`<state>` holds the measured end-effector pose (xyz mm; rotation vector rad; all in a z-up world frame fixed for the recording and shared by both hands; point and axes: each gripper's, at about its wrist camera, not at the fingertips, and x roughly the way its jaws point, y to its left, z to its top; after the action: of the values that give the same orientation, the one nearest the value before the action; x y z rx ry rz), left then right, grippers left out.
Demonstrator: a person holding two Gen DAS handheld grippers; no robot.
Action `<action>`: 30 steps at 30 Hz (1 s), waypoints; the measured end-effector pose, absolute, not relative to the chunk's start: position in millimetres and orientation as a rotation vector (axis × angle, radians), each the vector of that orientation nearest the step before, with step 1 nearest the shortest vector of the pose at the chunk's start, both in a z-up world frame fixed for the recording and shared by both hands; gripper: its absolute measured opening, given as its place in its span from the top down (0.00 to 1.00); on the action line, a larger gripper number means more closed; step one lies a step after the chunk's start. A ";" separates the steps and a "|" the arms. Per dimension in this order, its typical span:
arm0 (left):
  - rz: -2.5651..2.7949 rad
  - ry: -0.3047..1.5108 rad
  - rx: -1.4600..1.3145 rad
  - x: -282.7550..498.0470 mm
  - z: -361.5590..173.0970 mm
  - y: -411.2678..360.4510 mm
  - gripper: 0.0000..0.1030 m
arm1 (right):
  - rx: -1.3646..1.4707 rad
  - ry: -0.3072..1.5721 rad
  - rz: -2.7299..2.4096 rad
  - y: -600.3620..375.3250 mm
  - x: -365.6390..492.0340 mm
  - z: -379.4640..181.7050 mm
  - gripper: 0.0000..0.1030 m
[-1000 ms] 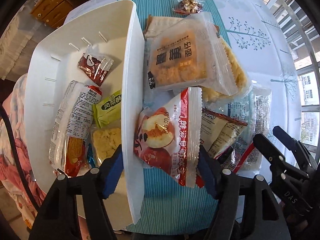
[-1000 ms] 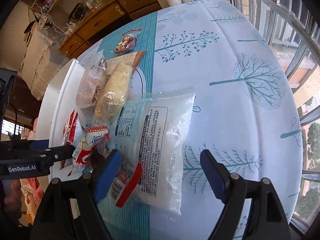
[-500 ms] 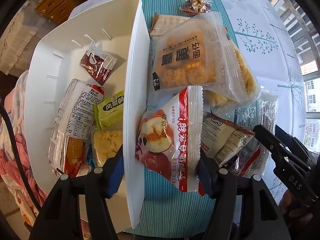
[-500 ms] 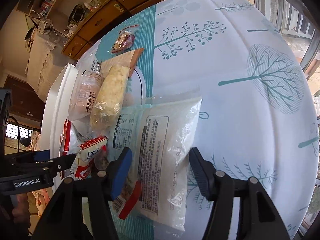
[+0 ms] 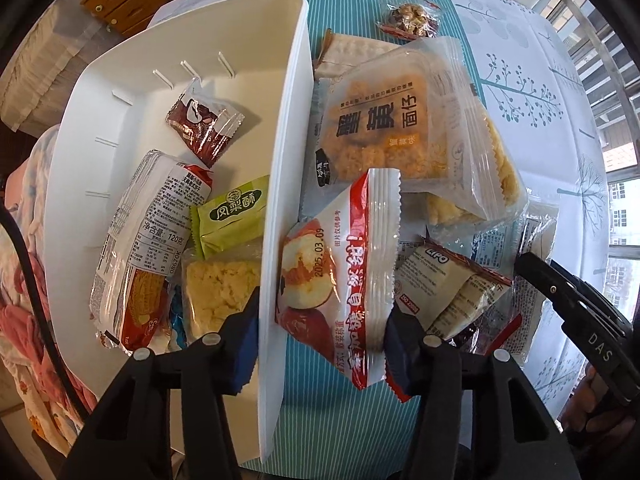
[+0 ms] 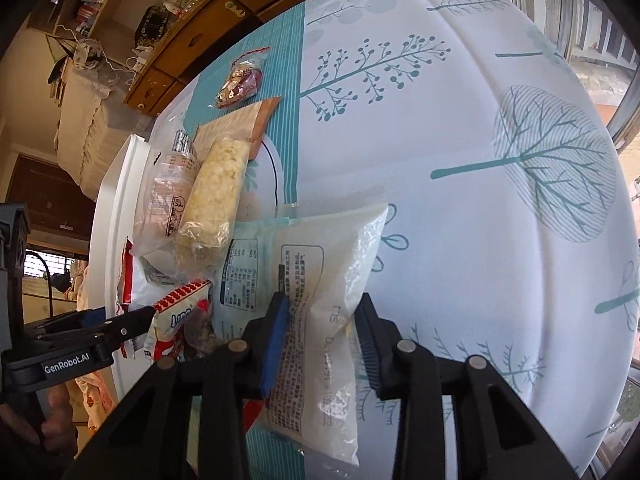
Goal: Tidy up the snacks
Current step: 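Grasp the red-and-white peach-print bag with the left gripper while the right grasps the white bag, then lift the peach-print bag with the left gripper while the right lifts the white bag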
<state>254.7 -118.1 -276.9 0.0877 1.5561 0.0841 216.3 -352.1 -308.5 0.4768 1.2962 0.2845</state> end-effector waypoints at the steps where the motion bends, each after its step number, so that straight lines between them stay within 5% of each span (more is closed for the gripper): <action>1: 0.085 1.556 0.082 254.4 -276.8 -115.8 0.52 | 0.470 1.293 0.283 -351.2 216.0 -307.6 0.70; 4: 0.085 1.559 0.066 255.7 -276.2 -111.5 0.53 | 0.469 1.281 0.285 -350.1 214.0 -302.9 0.84; 7: 0.088 1.556 0.060 255.2 -275.8 -107.3 0.54 | 0.452 1.276 0.296 -347.8 213.8 -299.2 0.87; 26: 0.131 1.515 0.092 237.5 -250.5 -118.2 0.57 | 0.415 1.214 0.289 -364.2 200.7 -266.8 0.91; 30: 0.153 1.503 0.119 231.1 -240.6 -122.3 0.65 | 0.395 1.196 0.289 -366.3 198.4 -258.2 0.91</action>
<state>231.1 -122.3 -240.6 0.1186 1.5027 0.1534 198.4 -366.3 -258.2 0.3949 1.1957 0.2890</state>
